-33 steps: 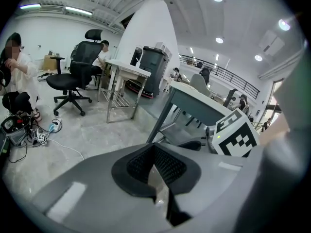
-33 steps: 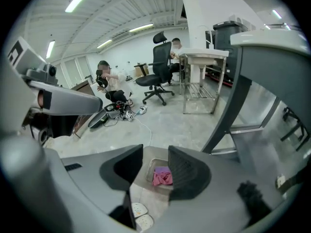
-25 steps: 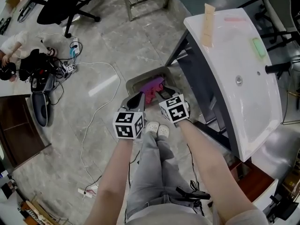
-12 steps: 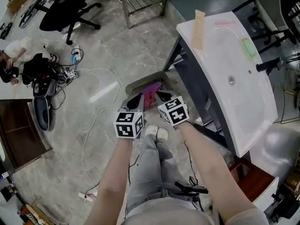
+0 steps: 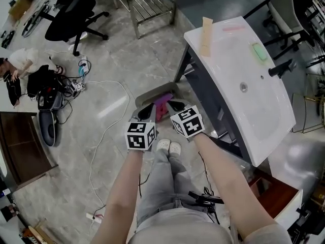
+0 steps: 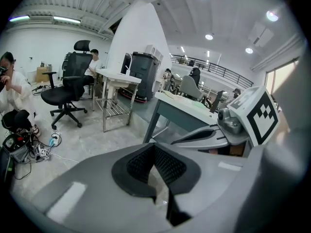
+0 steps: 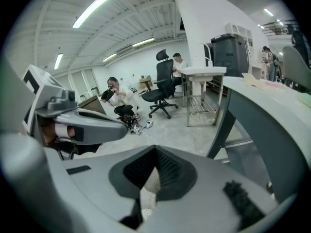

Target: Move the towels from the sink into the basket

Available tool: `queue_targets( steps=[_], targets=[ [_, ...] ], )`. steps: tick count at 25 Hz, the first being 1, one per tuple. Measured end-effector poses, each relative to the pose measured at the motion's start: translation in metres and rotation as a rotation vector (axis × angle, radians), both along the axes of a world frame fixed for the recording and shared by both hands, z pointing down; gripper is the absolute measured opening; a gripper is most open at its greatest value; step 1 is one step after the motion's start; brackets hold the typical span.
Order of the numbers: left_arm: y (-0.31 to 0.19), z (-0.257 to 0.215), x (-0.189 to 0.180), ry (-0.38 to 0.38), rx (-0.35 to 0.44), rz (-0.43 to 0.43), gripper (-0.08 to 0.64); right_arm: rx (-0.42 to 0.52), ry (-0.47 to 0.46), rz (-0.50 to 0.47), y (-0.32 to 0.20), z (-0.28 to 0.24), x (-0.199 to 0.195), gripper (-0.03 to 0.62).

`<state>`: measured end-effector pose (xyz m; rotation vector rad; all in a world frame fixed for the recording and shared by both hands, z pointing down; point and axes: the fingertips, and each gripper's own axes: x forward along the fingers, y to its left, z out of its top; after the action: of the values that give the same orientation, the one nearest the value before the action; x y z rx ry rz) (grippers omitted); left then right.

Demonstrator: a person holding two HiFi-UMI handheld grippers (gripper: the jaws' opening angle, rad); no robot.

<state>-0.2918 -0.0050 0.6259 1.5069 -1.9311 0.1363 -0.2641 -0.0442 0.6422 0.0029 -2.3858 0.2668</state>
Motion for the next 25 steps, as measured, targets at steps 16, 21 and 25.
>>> queue_targets(
  steps=[16, 21, 25],
  targets=[
    [-0.009, -0.044, 0.023, -0.061, 0.042, 0.068, 0.002, 0.023, -0.059, 0.046, -0.003, -0.059, 0.026, 0.017],
    [-0.01, -0.057, 0.029, -0.073, 0.055, 0.081, 0.002, 0.023, -0.078, 0.054, -0.003, -0.074, 0.03, 0.017],
    [-0.013, -0.072, 0.032, -0.083, 0.067, 0.094, 0.002, 0.031, -0.103, 0.061, -0.005, -0.093, 0.035, 0.017]
  ],
)
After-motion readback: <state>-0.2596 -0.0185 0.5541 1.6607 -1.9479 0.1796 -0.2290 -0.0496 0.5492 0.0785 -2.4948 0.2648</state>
